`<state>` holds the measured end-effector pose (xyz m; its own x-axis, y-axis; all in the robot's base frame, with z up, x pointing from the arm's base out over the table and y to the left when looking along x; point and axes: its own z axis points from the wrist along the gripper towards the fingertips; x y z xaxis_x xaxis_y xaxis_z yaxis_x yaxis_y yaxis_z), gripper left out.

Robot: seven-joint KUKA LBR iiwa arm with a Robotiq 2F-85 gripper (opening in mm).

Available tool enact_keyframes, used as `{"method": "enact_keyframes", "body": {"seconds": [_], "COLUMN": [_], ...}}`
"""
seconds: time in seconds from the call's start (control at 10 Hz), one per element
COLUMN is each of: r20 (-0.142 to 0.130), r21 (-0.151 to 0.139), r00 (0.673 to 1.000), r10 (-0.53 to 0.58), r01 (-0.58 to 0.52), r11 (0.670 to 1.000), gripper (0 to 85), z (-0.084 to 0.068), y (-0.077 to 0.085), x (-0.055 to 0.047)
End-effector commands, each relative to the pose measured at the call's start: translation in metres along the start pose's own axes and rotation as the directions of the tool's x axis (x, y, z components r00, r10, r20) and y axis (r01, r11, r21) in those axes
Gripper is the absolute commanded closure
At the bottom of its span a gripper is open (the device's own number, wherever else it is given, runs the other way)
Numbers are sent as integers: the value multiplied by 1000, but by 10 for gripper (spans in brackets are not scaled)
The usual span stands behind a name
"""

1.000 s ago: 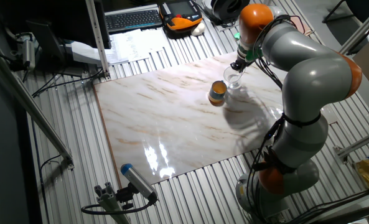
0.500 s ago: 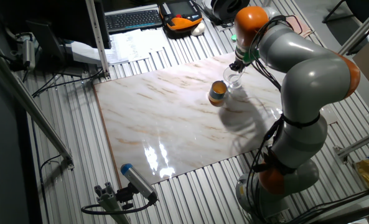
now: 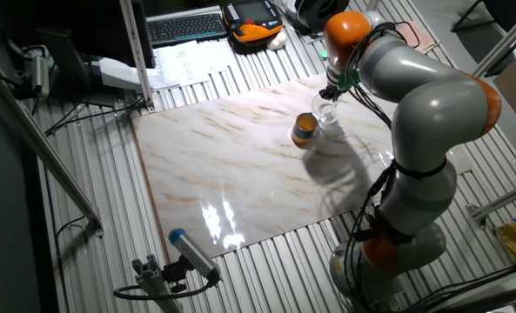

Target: Pour the water from one cup into another empty cup

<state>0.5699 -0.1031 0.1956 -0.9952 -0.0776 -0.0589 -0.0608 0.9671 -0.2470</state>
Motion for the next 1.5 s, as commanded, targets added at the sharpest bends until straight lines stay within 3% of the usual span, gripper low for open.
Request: {"method": "enact_keyframes", "body": {"seconds": [0.0,0.2,0.4,1.1,1.4], "r20": [-1,-6,-13,-16,-17], "r21": [9,27,68,133,190], "r00": [1000,1000,1000,998,996], "r10": [-4,-14,-25,-65,-83], "r01": [4,14,26,67,85], "r11": [1000,1000,997,989,978], "gripper": [850,850,850,850,850], "z": [-1,-5,-9,-16,-17], "y": [1,6,13,14,19], "x": [-1,-2,-3,-2,-3]}}
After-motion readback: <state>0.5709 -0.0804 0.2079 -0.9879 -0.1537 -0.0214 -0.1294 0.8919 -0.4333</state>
